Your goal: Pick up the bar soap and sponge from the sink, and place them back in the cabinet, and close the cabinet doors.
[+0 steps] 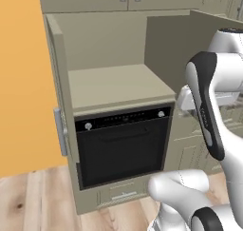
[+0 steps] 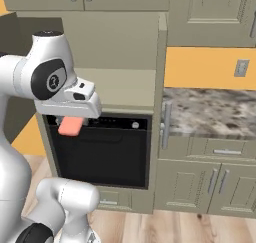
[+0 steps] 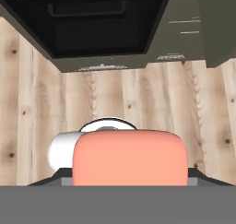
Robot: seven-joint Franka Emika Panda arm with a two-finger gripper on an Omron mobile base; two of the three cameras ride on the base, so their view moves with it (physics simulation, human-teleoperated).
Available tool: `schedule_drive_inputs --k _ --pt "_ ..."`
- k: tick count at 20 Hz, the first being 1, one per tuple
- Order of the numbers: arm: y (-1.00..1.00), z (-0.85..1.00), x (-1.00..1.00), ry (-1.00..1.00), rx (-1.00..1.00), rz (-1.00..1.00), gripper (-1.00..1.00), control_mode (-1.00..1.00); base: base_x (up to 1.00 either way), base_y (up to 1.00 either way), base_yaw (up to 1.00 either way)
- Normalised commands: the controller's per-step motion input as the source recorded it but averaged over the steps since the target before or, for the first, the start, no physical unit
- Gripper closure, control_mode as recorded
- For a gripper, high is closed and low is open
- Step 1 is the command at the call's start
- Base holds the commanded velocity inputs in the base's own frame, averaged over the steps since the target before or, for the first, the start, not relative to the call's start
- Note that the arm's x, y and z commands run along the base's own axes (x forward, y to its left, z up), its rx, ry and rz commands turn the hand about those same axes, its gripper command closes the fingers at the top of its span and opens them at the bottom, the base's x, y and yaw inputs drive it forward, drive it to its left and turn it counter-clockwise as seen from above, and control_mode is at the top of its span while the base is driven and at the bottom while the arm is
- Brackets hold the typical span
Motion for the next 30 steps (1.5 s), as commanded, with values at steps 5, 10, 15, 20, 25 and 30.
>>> schedule_drive_inputs --k 5,10,15,20,25,30 --pt "0.0 0.0 0.0 0.0 0.0 0.0 1.0 1.0 0.38 0.0 0.04" --pt "0.0 0.0 0.0 0.0 0.0 0.0 1.0 1.0 0.44 0.0 0.07" --pt "0.0 0.0 0.0 0.0 0.0 0.0 1.0 1.0 0.42 0.0 0.07" --pt "0.0 0.0 0.0 0.0 0.0 0.0 1.0 1.0 0.25 0.0 0.06" --pt "0.0 0.0 0.0 0.0 0.0 0.0 1.0 1.0 0.02 0.0 0.03" --pt "0.0 0.0 0.0 0.0 0.0 0.0 1.0 1.0 0.0 0.0 0.0"
